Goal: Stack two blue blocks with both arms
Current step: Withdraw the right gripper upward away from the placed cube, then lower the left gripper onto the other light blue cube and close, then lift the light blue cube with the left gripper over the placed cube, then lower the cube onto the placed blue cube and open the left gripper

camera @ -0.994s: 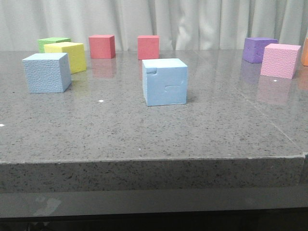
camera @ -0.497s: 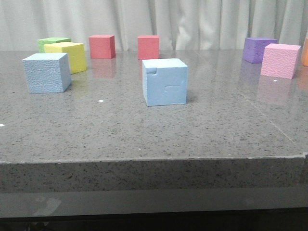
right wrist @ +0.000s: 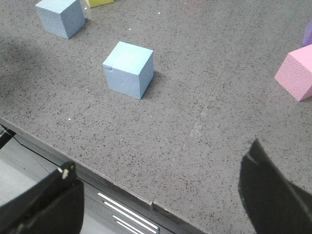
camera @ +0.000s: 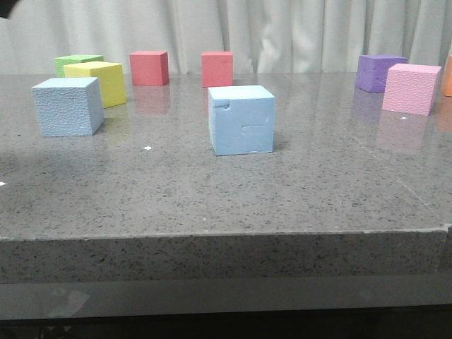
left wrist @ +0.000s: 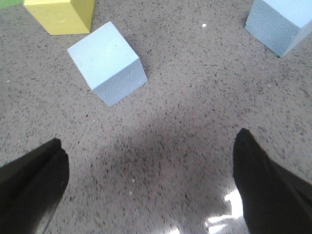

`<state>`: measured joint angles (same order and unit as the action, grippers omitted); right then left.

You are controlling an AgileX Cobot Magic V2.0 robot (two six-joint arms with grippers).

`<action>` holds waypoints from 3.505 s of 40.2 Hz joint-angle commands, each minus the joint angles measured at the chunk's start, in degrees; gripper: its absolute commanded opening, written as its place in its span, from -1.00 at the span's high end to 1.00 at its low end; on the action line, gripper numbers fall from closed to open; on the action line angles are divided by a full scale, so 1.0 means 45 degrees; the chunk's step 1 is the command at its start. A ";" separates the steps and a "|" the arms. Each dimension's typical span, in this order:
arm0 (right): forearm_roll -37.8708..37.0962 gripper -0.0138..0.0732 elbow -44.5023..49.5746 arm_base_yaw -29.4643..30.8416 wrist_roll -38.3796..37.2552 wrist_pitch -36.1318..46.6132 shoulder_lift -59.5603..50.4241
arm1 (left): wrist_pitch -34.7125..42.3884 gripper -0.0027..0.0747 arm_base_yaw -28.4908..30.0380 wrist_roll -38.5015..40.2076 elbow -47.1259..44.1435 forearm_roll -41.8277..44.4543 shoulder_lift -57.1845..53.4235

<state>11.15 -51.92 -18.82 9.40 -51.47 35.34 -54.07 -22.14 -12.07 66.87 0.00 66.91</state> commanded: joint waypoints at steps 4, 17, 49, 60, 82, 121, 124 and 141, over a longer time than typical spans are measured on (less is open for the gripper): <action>0.0177 -0.80 -0.0286 0.0046 0.0005 0.0906 0.0018 | 0.0447 -0.78 -0.0088 0.0430 0.1761 0.0129 0.1570; 0.0177 -0.80 -0.0286 0.0046 0.0005 0.0906 0.0018 | -0.1032 -0.78 -0.0088 0.4552 0.4531 0.2219 0.4639; 0.0177 -0.80 -0.0286 0.0046 0.0005 0.0906 0.0018 | -0.0993 -0.59 0.0674 0.6336 0.6499 0.1634 0.8495; 0.0177 -0.80 -0.0286 0.0046 0.0005 0.0906 0.0018 | -0.0797 -0.01 0.0674 0.6336 0.6499 0.1162 0.8495; 0.0177 -0.80 -0.0286 0.0046 0.0005 0.0906 0.0018 | -0.4170 0.04 -0.0712 -0.2112 1.0536 -0.1559 0.8353; 0.0177 -0.80 -0.0286 0.0046 0.0005 0.0906 0.0018 | -0.3916 0.03 -0.3956 -0.8965 1.1590 -0.1616 0.9452; 0.0177 -0.80 -0.0286 0.0046 0.0005 0.0906 0.0018 | -0.4044 0.00 -0.3956 -0.8965 1.1590 -0.1616 0.9529; 0.0177 -0.80 -0.0286 0.0046 0.0005 0.0906 0.0018 | -0.3965 -0.68 -0.3956 -0.8698 1.1590 -0.1564 0.9828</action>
<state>11.17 -51.92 -18.82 9.27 -51.47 35.34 -72.06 -39.55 -52.02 117.16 -6.44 114.33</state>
